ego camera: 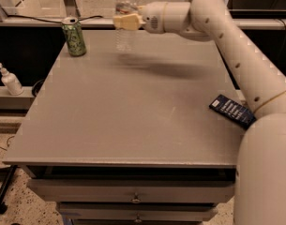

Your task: Move water bottle near green can

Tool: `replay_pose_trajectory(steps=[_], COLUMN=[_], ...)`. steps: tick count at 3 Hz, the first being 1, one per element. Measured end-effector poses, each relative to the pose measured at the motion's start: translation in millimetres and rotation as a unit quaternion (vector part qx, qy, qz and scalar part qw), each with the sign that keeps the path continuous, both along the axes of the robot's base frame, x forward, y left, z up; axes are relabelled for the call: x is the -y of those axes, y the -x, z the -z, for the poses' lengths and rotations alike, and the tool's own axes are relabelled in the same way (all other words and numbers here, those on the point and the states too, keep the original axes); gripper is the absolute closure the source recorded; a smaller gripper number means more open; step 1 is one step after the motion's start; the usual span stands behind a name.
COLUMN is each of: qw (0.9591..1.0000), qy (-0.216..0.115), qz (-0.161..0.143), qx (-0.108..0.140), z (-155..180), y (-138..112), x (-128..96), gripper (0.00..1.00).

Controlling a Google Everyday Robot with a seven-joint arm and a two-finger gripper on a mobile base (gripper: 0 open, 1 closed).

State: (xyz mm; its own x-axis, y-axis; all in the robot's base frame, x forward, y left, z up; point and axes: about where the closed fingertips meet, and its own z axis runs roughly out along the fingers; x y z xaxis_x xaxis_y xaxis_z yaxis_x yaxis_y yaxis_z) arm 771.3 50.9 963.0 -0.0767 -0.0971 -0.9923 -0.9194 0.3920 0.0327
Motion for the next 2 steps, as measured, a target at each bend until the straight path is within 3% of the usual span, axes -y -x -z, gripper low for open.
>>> replay_pose_trajectory(steps=[1, 2], qw=[0.9997, 0.9991], qy=[-0.004, 0.001], qz=[-0.023, -0.042], qx=[0.007, 0.007], z=[-1.0, 8.8], y=[-4.3, -7.8], x=[-58.1, -101.7], gripper=[1.00, 1.00])
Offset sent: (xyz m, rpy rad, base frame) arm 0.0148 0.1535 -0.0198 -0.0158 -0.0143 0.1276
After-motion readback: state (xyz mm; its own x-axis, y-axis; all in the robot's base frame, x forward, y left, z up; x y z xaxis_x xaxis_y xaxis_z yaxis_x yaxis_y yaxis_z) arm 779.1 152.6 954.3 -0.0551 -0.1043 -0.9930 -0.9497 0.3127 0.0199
